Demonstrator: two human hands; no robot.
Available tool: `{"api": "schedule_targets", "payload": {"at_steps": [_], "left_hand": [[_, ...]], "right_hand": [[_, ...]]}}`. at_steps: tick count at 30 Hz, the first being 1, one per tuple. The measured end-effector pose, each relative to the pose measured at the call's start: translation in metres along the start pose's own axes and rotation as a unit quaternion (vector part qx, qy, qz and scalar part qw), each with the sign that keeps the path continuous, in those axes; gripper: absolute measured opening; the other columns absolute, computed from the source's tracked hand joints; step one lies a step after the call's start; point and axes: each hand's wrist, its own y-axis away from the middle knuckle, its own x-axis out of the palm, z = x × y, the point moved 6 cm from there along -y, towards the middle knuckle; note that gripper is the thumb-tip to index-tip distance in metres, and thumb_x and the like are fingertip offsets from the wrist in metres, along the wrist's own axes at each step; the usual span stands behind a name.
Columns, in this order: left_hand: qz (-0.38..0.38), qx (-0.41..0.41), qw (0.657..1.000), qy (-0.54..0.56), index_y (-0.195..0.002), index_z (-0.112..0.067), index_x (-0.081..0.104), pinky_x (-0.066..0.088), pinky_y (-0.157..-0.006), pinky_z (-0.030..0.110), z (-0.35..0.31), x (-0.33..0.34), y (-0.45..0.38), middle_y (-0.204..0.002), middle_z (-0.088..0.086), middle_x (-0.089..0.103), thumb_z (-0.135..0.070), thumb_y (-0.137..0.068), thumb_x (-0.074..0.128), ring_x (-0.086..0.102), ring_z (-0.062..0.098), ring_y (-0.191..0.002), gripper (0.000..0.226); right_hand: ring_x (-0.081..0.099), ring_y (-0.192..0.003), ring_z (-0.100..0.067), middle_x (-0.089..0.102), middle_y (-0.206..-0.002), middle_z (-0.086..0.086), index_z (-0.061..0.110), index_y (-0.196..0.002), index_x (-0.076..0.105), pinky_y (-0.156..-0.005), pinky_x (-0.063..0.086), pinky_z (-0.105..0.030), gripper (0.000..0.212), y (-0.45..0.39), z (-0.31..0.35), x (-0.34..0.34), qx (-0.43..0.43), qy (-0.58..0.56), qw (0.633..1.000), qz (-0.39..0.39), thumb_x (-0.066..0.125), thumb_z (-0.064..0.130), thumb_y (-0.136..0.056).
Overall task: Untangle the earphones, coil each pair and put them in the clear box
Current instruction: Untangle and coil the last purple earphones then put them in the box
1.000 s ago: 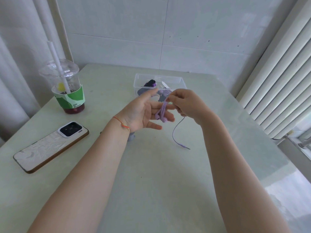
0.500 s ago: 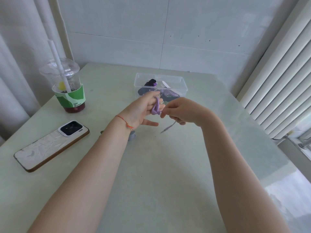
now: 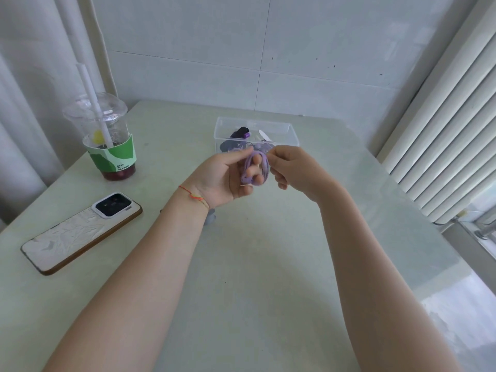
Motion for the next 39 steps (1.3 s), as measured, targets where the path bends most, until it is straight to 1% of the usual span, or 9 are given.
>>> {"api": "schedule_targets", "payload": {"at_steps": [3, 7, 13, 17, 24, 28, 32, 36, 39], "left_hand": [[-0.018, 0.048, 0.992, 0.118, -0.09, -0.011, 0.066, 0.05, -0.048, 0.02, -0.009, -0.006, -0.001, -0.072, -0.002, 0.064, -0.027, -0.102, 0.041, 0.069, 0.015, -0.077, 0.032], [-0.055, 0.071, 0.985, 0.151, -0.11, -0.009, 0.065, 0.056, -0.058, 0.021, -0.011, -0.015, -0.004, -0.094, 0.001, 0.073, -0.021, -0.101, 0.045, 0.068, 0.018, -0.097, 0.025], [-0.121, 0.113, 0.985, 0.05, -0.123, -0.017, 0.06, 0.055, -0.069, 0.019, -0.009, -0.022, -0.01, -0.111, -0.004, 0.073, -0.028, -0.104, 0.042, 0.069, 0.012, -0.102, 0.029], [-0.156, 0.134, 0.979, -0.015, -0.112, -0.019, 0.066, 0.054, -0.073, 0.024, -0.009, -0.024, -0.011, -0.101, -0.005, 0.075, -0.028, -0.103, 0.044, 0.07, 0.009, -0.088, 0.025], [-0.148, 0.072, 0.986, 0.028, -0.079, -0.018, 0.056, 0.037, -0.045, 0.018, -0.008, -0.03, -0.008, -0.059, -0.005, 0.046, -0.023, -0.101, 0.041, 0.053, 0.01, -0.054, 0.027], [-0.095, 0.009, 0.995, -0.029, -0.074, -0.017, 0.052, 0.028, -0.046, 0.021, -0.001, -0.024, -0.007, -0.055, -0.004, 0.038, -0.022, -0.096, 0.042, 0.044, 0.012, -0.049, 0.025], [-0.07, -0.001, 0.996, -0.047, -0.07, -0.016, 0.051, 0.023, -0.048, 0.023, 0.004, -0.016, -0.008, -0.054, -0.003, 0.036, -0.021, -0.094, 0.039, 0.039, 0.013, -0.047, 0.028], [-0.078, -0.012, 0.995, -0.058, -0.061, -0.016, 0.048, 0.018, -0.047, 0.025, 0.004, -0.022, -0.008, -0.05, -0.003, 0.032, -0.022, -0.091, 0.034, 0.031, 0.013, -0.044, 0.034], [-0.102, -0.025, 0.99, -0.093, -0.056, -0.018, 0.046, 0.015, -0.045, 0.024, 0.003, -0.025, -0.008, -0.05, -0.003, 0.032, -0.022, -0.091, 0.034, 0.029, 0.012, -0.04, 0.038]], "right_hand": [[0.039, -0.048, -0.015, 0.045, -0.054, 0.004, 0.027, -0.057, 0.059, -0.054, 0.04, -0.029, 0.042, 0.0, 0.002, 0.006, -0.004, 0.019, 1.0, 0.012, 0.052, 0.02, -0.098], [0.048, -0.049, -0.011, 0.056, -0.061, 0.007, 0.024, -0.079, 0.069, -0.053, 0.043, -0.02, 0.025, 0.002, 0.003, 0.012, -0.004, 0.07, 0.997, 0.043, 0.052, 0.02, -0.096], [0.053, -0.041, -0.006, 0.06, -0.052, 0.011, 0.013, -0.071, 0.063, -0.049, 0.045, -0.017, 0.027, 0.002, 0.005, 0.027, -0.001, 0.143, 0.988, 0.056, 0.055, 0.022, -0.096], [0.057, -0.049, -0.014, 0.064, -0.067, -0.001, 0.011, -0.078, 0.066, -0.051, 0.047, -0.023, 0.02, 0.001, 0.002, 0.033, 0.036, 0.072, 0.995, 0.05, 0.052, 0.014, -0.092], [0.06, -0.061, -0.02, 0.065, -0.077, -0.008, 0.007, -0.093, 0.072, -0.061, 0.053, -0.031, 0.022, 0.001, -0.009, 0.027, 0.087, -0.038, 0.993, 0.076, 0.05, 0.009, -0.091], [0.063, -0.081, -0.02, 0.068, -0.091, -0.006, 0.01, -0.101, 0.07, -0.079, 0.052, -0.034, 0.025, -0.007, -0.011, 0.011, 0.053, -0.062, 0.997, -0.019, 0.048, 0.003, -0.091], [0.064, -0.11, -0.027, 0.072, -0.11, -0.01, 0.016, -0.11, 0.071, -0.101, 0.049, -0.038, 0.026, -0.007, -0.003, 0.02, 0.0, -0.117, 0.992, 0.045, 0.055, 0.011, -0.091], [0.061, -0.096, -0.013, 0.065, -0.105, -0.003, 0.024, -0.121, 0.059, -0.087, 0.05, -0.028, 0.034, -0.006, 0.001, 0.017, -0.001, -0.066, 0.998, -0.007, 0.067, 0.022, -0.089], [0.062, -0.098, -0.008, 0.067, -0.101, 0.007, 0.021, -0.112, 0.07, -0.083, 0.046, -0.019, 0.023, -0.003, 0.006, 0.016, -0.022, -0.018, 1.0, 0.011, 0.07, 0.025, -0.089]]}}
